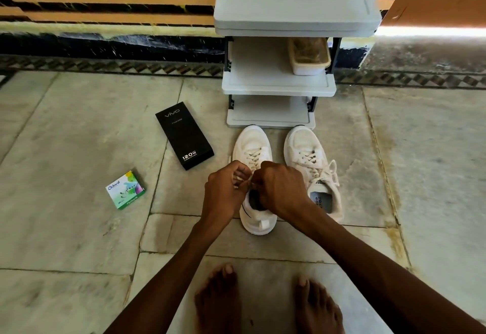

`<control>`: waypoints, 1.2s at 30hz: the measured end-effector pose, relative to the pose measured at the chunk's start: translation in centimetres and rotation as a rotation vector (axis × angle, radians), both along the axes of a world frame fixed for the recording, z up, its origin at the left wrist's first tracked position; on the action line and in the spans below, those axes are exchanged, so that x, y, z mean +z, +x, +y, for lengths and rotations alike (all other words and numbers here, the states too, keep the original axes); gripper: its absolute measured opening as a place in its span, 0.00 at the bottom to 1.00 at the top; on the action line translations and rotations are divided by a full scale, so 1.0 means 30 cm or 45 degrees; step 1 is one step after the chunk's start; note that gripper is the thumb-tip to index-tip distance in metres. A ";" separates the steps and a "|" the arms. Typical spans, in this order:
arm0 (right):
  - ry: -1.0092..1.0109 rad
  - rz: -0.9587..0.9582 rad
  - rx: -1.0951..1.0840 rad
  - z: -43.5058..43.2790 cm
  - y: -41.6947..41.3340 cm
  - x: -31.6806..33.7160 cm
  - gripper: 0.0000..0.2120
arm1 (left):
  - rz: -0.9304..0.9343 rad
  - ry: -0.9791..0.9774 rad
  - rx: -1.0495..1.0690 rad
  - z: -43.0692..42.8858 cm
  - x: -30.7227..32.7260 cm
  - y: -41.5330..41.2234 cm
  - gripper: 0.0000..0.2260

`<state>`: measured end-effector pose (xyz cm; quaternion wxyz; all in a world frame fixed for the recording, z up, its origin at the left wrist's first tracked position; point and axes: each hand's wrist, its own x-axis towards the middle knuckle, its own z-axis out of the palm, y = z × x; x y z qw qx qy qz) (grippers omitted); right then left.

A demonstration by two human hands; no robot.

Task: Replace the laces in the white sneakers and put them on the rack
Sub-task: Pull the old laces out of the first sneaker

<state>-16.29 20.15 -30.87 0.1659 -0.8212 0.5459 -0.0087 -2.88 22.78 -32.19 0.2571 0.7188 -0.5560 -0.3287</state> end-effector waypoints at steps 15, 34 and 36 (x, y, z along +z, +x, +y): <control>-0.001 -0.008 0.057 0.039 -0.111 0.064 0.09 | -0.057 -0.171 0.037 0.017 -0.015 -0.019 0.05; 0.057 -0.099 -0.068 0.012 -0.042 0.004 0.11 | -0.068 -0.079 -0.032 0.013 -0.012 -0.006 0.06; 0.035 -0.102 -0.072 0.015 -0.026 -0.016 0.10 | -0.045 -0.107 -0.054 0.020 -0.023 0.003 0.06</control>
